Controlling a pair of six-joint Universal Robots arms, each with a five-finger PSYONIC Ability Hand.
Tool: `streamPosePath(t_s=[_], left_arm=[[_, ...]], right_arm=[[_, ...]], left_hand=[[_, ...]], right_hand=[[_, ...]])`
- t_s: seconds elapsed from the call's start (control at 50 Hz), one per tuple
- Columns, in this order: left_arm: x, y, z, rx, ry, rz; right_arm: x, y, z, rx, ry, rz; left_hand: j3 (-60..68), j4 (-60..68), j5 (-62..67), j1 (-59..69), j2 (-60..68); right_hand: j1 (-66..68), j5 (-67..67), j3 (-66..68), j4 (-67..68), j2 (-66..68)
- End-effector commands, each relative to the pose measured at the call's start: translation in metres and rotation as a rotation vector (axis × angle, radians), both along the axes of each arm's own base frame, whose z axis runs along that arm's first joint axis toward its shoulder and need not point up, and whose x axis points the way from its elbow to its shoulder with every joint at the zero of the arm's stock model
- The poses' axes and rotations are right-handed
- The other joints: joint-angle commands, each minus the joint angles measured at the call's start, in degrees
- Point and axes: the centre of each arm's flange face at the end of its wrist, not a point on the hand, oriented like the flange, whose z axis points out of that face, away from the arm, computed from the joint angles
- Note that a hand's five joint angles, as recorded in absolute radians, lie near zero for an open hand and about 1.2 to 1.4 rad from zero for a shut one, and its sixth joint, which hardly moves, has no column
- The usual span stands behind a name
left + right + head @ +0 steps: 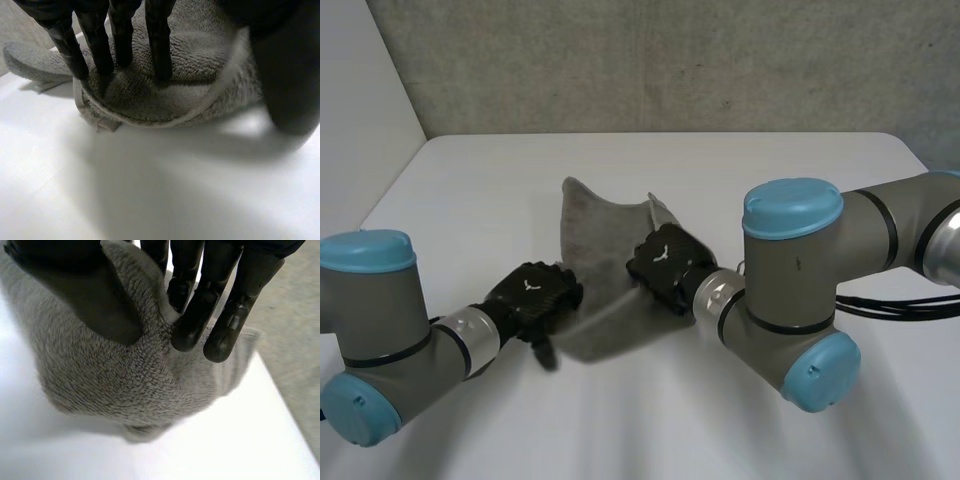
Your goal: Fold the towel.
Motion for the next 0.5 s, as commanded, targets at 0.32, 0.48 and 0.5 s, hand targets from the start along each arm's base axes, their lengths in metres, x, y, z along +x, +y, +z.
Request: streamPosePath(t_s=[0.32,0.48,0.5], left_arm=[[-0.012,-0.027,0.005,-0.091,0.043,0.007],[-0.024,-0.071,0.045,-0.172,0.203,0.082],[-0.024,-0.071,0.045,-0.173,0.203,0.082]], right_arm=[[-0.019,-0.010,0.038,-0.082,-0.070,-0.131],[-0.008,-0.043,0.075,-0.223,-0.176,-0.221],[-0.004,-0.051,0.088,-0.268,-0.214,-0.233]], left_hand=[[56.64,56.86,56.49,56.41,56.62],[60.92,61.14,60.77,60.69,60.90],[60.92,61.14,60.77,60.69,60.90]], right_hand=[[6.67,6.87,7.72,7.60,7.83],[6.67,6.87,7.72,7.60,7.83],[6.67,6.87,7.72,7.60,7.83]])
